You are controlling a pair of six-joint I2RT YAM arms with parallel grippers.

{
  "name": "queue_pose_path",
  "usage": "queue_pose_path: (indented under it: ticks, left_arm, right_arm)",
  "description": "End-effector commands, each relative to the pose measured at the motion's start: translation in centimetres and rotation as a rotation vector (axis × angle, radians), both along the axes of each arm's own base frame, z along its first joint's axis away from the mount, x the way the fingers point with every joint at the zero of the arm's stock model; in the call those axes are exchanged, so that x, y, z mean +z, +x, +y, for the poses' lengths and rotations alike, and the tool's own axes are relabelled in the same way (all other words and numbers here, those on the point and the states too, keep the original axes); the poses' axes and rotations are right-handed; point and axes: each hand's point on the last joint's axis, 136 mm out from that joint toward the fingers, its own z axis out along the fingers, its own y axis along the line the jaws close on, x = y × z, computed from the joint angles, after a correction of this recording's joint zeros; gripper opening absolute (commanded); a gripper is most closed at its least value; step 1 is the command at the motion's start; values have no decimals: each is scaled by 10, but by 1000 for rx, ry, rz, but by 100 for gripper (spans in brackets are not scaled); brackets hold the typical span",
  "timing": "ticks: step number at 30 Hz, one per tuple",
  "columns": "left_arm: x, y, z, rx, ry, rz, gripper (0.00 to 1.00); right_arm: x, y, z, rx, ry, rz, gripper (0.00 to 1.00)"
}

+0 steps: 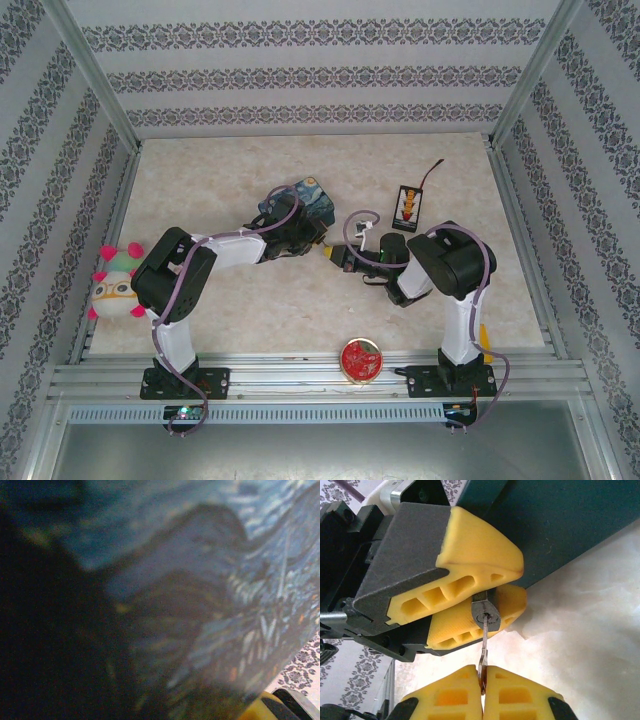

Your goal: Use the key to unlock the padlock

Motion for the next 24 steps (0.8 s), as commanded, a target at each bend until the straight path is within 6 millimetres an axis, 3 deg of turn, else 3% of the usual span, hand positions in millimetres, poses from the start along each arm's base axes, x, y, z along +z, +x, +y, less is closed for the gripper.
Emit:
queue_pose_path:
  ticks: [1, 10, 16, 24]
  left_arm:
    - [2, -34, -19, -122, -33, 107, 0]
    - [1, -42, -16, -165, 23, 125, 0]
    - [3, -40, -22, -178, 26, 119, 0]
    - [4, -38, -22, -156, 13, 112, 0]
  right_arm:
    - [-11, 31, -18, -142, 0, 62, 0]
    - [-16, 32, -20, -160, -16, 75, 0]
    - [-14, 31, -9, -138, -17, 73, 0]
    - [-28, 25, -9, -149, -22, 106, 0]
